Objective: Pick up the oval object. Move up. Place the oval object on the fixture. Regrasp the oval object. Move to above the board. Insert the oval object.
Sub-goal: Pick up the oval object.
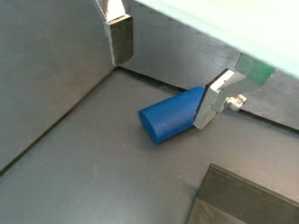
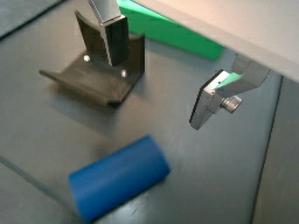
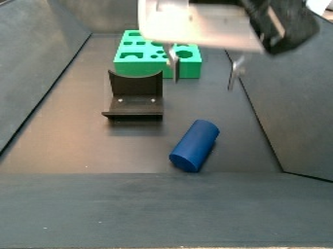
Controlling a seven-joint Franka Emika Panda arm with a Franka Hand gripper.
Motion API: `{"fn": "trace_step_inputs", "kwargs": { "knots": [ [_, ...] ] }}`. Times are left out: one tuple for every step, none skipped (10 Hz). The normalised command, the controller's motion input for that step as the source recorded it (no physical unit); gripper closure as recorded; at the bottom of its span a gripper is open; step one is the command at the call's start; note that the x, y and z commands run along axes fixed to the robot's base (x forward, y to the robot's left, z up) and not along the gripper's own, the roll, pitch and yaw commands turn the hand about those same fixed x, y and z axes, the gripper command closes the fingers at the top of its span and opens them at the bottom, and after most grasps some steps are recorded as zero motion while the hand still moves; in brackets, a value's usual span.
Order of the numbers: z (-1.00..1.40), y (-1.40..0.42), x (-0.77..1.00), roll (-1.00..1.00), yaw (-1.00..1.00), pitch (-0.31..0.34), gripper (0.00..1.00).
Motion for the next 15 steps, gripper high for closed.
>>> {"fn": "trace_step_inputs", "kwargs": {
  "knots": [
    [-0.75,0.49,0.25,-0.04,-0.35,0.0,0.0],
    [-0.81,0.37,0.16,0.0,-0.24,0.0,0.0],
    [-0.8,0.3,0.09,-0.02,-0.26,-0.011,0.0],
    [-0.92,0.19,0.04,0.0,-0.26,-0.06,0.0],
    [-0.96,0.17,0.0,0.0,-0.27,-0.097,0.0],
    [-0.95,0.19,-0.21,-0.01,-0.22,-0.13,0.0],
    [-0.95,0.22,-0.24,-0.02,-0.18,-0.139,0.0],
    [-0.94,0.23,-0.33,-0.02,-0.19,-0.149,0.0],
    [-0.91,0.22,-0.29,-0.03,-0.16,-0.161,0.0],
    [-0.88,0.21,-0.25,-0.04,-0.14,-0.179,0.0],
    [-0.89,0.0,-0.03,-0.03,-0.09,-0.184,0.0],
    [-0.88,0.0,0.0,-0.03,-0.09,-0.189,0.0],
    [-0.89,-0.01,0.0,-0.03,-0.12,-0.187,0.0],
    [-0.91,-0.04,0.11,-0.01,-0.2,-0.173,0.0],
    [-0.97,0.0,0.29,0.0,-0.24,-0.104,0.0]
  ]
}}
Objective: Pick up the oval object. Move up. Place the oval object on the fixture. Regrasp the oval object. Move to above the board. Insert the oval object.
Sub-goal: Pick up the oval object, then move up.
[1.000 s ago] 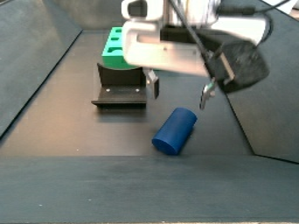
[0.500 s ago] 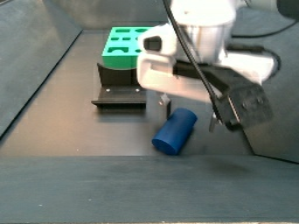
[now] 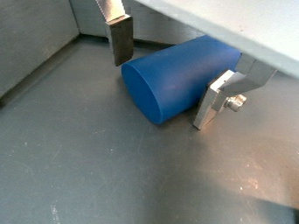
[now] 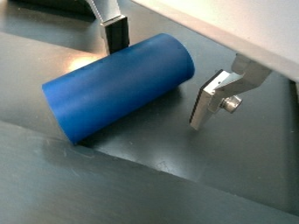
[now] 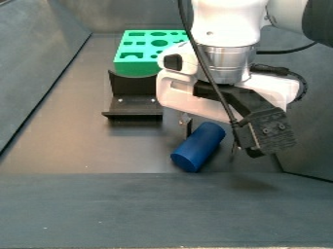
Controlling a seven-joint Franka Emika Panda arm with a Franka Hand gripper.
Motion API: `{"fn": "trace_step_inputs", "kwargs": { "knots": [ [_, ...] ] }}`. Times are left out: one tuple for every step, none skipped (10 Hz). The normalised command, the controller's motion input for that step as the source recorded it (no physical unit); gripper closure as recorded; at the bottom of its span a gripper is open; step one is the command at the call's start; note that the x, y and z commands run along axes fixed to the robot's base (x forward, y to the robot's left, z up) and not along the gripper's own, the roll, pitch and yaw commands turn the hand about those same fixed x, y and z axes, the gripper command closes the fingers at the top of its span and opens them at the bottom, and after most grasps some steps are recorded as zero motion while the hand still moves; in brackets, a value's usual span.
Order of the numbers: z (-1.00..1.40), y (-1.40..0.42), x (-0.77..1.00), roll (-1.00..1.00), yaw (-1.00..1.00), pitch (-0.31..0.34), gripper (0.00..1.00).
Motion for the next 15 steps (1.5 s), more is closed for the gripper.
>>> {"fn": "trace_step_inputs", "kwargs": {
  "knots": [
    [-0.05,0.08,0.0,-0.05,-0.15,-0.103,0.0],
    [0.0,0.0,0.0,0.0,0.0,-0.006,0.0],
    [0.0,0.0,0.0,0.0,0.0,0.0,0.0],
    [0.0,0.0,0.0,0.0,0.0,0.0,1.0],
    [0.0,0.0,0.0,0.0,0.0,0.0,1.0],
    [0.0,0.0,0.0,0.0,0.0,0.0,1.0],
    [0.0,0.0,0.0,0.0,0.0,0.0,1.0],
    [0.0,0.0,0.0,0.0,0.0,0.0,1.0],
    [0.0,0.0,0.0,0.0,0.0,0.0,1.0],
    [0.0,0.0,0.0,0.0,0.0,0.0,1.0],
    [0.0,0.0,0.0,0.0,0.0,0.0,1.0],
    [0.0,0.0,0.0,0.0,0.0,0.0,1.0],
    [0.0,0.0,0.0,0.0,0.0,0.0,1.0],
    [0.0,0.0,0.0,0.0,0.0,0.0,1.0],
    [0.83,0.0,0.0,0.0,0.0,0.0,1.0]
  ]
}}
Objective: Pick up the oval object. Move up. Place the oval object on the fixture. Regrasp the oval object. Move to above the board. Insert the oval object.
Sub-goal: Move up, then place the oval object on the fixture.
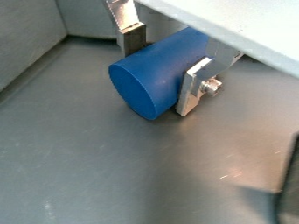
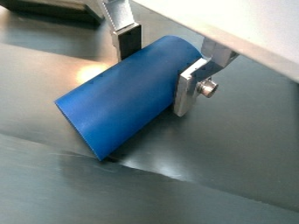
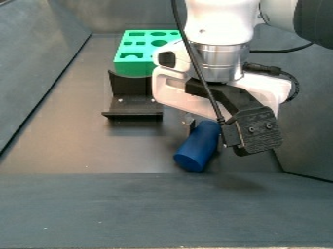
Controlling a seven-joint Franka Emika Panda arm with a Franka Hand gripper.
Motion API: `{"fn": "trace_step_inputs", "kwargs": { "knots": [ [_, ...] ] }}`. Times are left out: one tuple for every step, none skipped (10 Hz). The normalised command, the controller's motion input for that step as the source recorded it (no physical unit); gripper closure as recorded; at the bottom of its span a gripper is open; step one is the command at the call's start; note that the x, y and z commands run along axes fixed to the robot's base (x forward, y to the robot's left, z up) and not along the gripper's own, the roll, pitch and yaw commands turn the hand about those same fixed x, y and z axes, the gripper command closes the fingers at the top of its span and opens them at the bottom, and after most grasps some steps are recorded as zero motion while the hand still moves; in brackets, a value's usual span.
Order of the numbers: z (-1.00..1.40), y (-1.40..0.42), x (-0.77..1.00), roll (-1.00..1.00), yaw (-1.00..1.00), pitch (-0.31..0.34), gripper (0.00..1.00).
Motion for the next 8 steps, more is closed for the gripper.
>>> {"fn": "trace_step_inputs", "kwargs": {
  "knots": [
    [0.77,-0.04,-0.08,-0.01,-0.01,0.039,1.0],
    [0.68,-0.04,-0.09,0.01,-0.02,0.043,1.0],
    [0.55,-0.02,-0.07,0.03,-0.03,0.041,1.0],
    [0.36,-0.01,-0.04,0.05,-0.03,0.057,1.0],
    [0.21,-0.01,-0.03,0.07,-0.03,0.064,1.0],
    [1.0,0.0,0.0,0.0,0.0,0.0,1.0],
    [1.0,0.0,0.0,0.0,0.01,0.003,1.0],
    [1.0,0.0,-0.01,0.01,0.0,0.023,1.0]
  ]
}}
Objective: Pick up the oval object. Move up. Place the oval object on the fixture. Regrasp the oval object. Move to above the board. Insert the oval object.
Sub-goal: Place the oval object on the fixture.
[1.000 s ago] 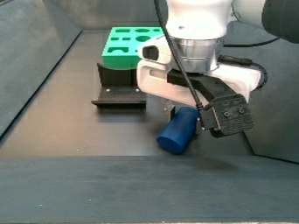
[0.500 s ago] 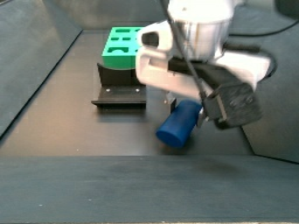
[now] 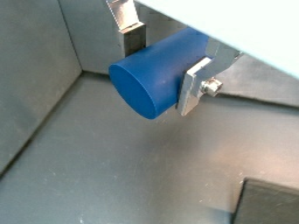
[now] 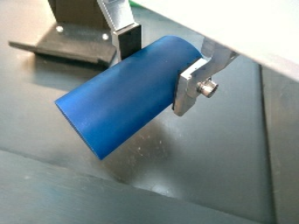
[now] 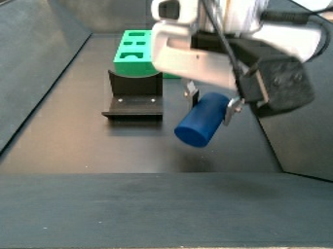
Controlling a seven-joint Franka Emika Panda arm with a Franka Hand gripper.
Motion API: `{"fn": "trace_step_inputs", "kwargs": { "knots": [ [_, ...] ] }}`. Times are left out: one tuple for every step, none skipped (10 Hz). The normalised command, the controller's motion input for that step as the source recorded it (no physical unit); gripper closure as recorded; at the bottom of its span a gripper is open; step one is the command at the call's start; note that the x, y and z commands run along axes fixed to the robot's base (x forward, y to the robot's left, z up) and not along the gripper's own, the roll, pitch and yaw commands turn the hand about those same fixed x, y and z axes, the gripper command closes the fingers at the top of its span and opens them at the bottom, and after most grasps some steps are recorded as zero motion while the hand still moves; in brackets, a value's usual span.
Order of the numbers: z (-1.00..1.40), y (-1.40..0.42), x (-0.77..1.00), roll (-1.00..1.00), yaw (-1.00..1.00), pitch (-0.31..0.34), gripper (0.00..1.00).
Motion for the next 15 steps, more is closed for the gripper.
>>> {"fn": "trace_step_inputs", "kwargs": {
  "knots": [
    [1.0,0.0,-0.02,0.03,-0.01,0.032,1.0],
    [1.0,0.0,-0.02,0.05,-0.02,0.042,1.0],
    [1.0,0.0,-0.03,0.06,-0.01,0.047,1.0],
    [1.0,-0.01,-0.03,0.08,-0.01,0.052,1.0],
    [1.0,-0.01,-0.03,0.09,0.0,0.058,1.0],
    [0.89,-0.01,-0.03,0.09,0.01,0.066,1.0],
    [0.79,-0.01,-0.03,0.09,0.02,0.067,1.0],
    [0.55,-0.01,-0.02,0.09,0.02,0.075,1.0],
    [0.45,-0.01,-0.01,0.09,0.02,0.081,1.0],
    [0.25,0.0,0.0,0.08,0.02,0.088,1.0],
    [-0.25,-0.99,1.0,-0.22,1.0,-0.094,1.0],
    [-0.32,-0.97,1.0,-0.22,1.0,-0.093,1.0],
    [-0.3,-0.9,1.0,-0.24,1.0,-0.109,1.0],
    [-0.25,-0.77,1.0,-0.27,1.0,-0.117,1.0],
    [-0.23,-0.7,1.0,-0.29,1.0,-0.116,1.0]
  ]
}}
